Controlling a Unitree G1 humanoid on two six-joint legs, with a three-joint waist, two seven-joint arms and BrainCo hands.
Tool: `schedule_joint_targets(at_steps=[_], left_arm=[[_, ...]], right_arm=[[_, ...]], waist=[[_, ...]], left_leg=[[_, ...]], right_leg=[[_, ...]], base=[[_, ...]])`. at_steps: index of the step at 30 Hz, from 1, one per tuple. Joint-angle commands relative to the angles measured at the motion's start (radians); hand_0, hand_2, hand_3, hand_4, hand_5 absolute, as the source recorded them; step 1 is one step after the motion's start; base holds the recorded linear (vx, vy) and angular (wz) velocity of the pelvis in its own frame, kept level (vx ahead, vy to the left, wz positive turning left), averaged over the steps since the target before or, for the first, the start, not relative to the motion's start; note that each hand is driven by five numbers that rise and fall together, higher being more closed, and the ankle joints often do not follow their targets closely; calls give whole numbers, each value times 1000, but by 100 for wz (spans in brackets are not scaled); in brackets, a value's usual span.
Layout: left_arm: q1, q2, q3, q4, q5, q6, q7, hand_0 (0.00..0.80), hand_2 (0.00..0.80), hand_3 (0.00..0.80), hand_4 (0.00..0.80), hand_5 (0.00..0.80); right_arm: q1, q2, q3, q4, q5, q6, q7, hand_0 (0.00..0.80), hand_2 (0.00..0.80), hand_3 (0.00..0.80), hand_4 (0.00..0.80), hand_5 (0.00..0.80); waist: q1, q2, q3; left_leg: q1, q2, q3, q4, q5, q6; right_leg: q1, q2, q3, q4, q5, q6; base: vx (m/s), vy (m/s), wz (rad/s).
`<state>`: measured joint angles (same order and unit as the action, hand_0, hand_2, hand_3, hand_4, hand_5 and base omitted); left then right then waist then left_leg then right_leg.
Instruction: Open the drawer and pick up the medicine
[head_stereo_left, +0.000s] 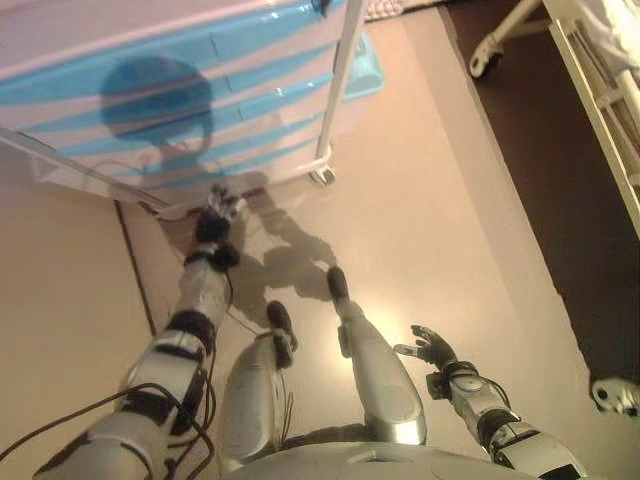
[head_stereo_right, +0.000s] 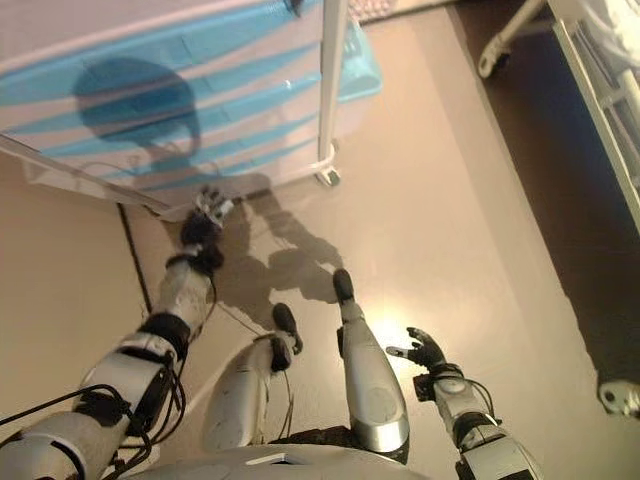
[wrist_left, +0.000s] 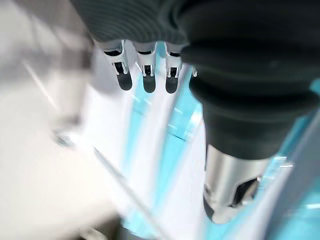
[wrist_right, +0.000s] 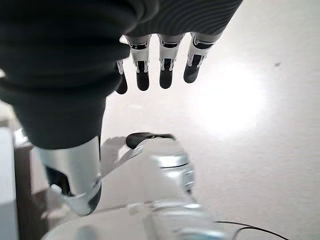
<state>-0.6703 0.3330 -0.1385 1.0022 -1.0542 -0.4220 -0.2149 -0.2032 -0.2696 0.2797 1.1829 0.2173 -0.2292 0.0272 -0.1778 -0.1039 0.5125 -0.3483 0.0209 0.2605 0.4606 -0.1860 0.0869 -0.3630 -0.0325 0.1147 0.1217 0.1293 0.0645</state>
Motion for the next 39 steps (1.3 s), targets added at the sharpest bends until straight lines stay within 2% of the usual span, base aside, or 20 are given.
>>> schedule_joint_targets(at_steps=[1,9,18,23,24,25,26,27,32,33,34,39], left_arm=[[-46,56,37,-77,-168,-83,-143,0,0,0,0,0],[-230,147,61,-91,-455,-72,-353,0,0,0,0,0],[-322,194,90,-153,-662,-54,-535,0,0,0,0,0],[-348,202,94,-196,-783,-18,-696,0,0,0,0,0],[-352,202,94,-219,-817,-7,-735,125,125,125,125,125],[-353,202,94,-232,-839,1,-765,489,489,489,489,489],[-355,200,93,-254,-856,2,-784,693,693,693,693,693],[-357,199,90,-278,-879,3,-801,800,800,800,800,800],[-357,183,71,-365,-893,9,-849,800,800,800,800,800],[-354,179,70,-379,-891,10,-853,800,800,800,800,800],[-352,177,68,-386,-888,10,-854,800,800,800,800,800],[-282,127,67,-506,-831,28,-849,800,800,800,800,800]], right_arm=[[40,-24,45,-28,47,-33,-3,0,0,0,0,0],[61,-35,62,-16,61,-59,16,0,0,0,0,0],[74,-33,86,-22,56,-73,27,0,0,0,0,0],[76,-29,92,-22,56,-65,29,0,0,0,0,0],[77,-28,94,-23,55,-65,28,0,0,0,0,0],[78,-27,95,-22,55,-65,28,0,0,0,0,0],[79,-26,97,-20,57,-65,28,0,0,0,0,0],[80,-26,98,-20,57,-64,30,0,0,0,0,0],[78,-20,108,-34,50,-47,25,0,0,0,0,0],[78,-21,109,-36,48,-46,24,0,0,0,0,0],[78,-20,110,-37,50,-45,22,0,0,0,0,0],[72,-11,99,-55,73,-21,6,0,0,0,0,0]], waist=[[2,-6,-23],[-21,-36,-17],[-26,-39,-17],[-21,-39,-20],[-19,-40,-21],[-17,-41,-22],[-15,-42,-23],[-12,-43,-24],[3,-47,-26],[3,-55,-22],[4,-56,-23],[52,-45,-29]], left_leg=[[-8,-33,-34,-26,-79,16],[-43,-21,-29,25,-110,12],[-35,-21,-28,26,-121,12],[-28,-23,-28,17,-120,12],[-27,-24,-29,15,-120,13],[-25,-24,-30,13,-120,13],[-22,-24,-31,8,-118,13],[-18,-26,-34,1,-116,13],[1,-30,-44,-27,-104,13],[-8,-31,-32,-31,-73,13],[-6,-32,-33,-35,-70,13],[15,-45,-76,-78,-41,5]], right_leg=[[-37,1,-7,134,-115,17],[-65,10,-7,142,-111,11],[-63,16,-9,150,-118,6],[-56,20,-10,149,-123,4],[-53,20,-12,147,-123,3],[-51,21,-13,147,-123,3],[-47,22,-14,145,-123,4],[-43,23,-14,141,-123,4],[-20,25,-27,132,-128,1],[-24,20,-31,128,-106,-5],[-23,20,-32,128,-107,-6],[11,20,-78,155,-151,-28]], base=[[-26,-40,-13],[10,-12,-9],[0,0,0],[0,0,0],[13,-35,-1],[14,-45,-1],[16,-48,0],[17,-58,0],[-20,-69,0],[-111,-90,4],[-118,-119,7],[-37,-82,6]])
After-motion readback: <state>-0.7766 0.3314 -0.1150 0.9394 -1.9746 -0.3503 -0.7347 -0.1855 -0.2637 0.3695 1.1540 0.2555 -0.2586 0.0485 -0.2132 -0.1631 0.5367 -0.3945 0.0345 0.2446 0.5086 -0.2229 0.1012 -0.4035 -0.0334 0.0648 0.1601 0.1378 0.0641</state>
